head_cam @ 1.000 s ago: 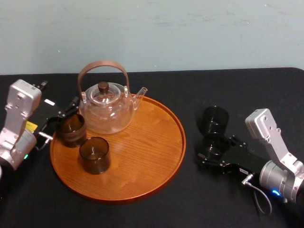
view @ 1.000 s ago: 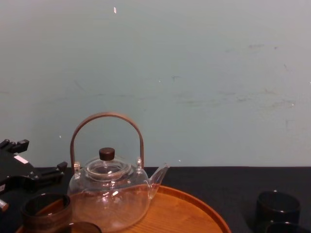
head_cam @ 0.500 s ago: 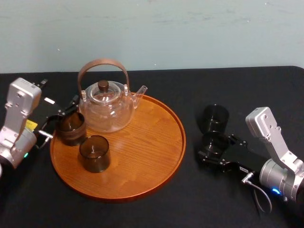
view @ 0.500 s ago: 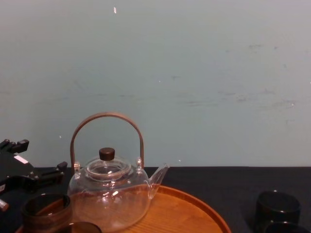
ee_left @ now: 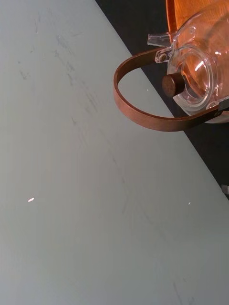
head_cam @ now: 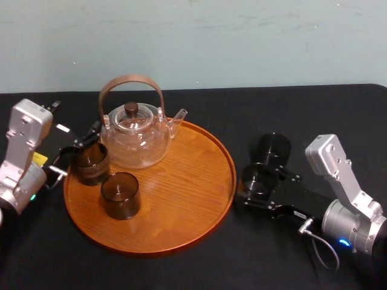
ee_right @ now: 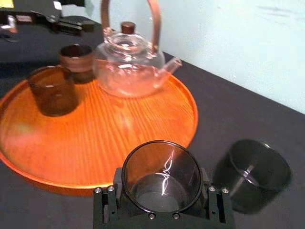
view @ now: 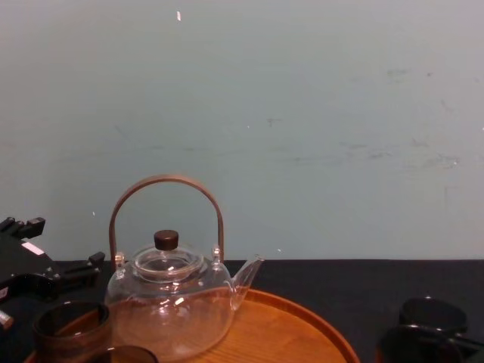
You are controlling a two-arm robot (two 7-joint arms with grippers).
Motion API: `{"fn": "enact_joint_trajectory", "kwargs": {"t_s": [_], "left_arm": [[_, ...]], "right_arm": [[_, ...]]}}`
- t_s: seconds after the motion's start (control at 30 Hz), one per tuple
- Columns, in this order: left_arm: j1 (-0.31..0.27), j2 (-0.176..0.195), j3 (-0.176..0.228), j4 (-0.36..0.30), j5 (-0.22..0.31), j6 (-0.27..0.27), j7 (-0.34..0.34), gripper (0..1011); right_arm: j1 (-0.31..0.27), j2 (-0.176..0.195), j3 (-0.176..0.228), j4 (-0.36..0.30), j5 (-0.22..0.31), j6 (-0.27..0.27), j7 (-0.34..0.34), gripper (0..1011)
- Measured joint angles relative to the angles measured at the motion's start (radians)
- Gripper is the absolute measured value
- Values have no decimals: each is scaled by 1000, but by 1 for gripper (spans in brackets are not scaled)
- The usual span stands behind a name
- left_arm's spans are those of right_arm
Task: Pick up the glass from the table and place it on the tray.
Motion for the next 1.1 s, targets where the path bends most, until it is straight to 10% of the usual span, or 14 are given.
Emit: {"fn": "enact_joint_trajectory", "kwargs": {"t_s": [1.1], "left_arm": [[0, 0, 0, 0, 0, 0, 0, 1001]], "right_arm": [[152, -121, -193, 56, -57, 26, 32, 907]]}}
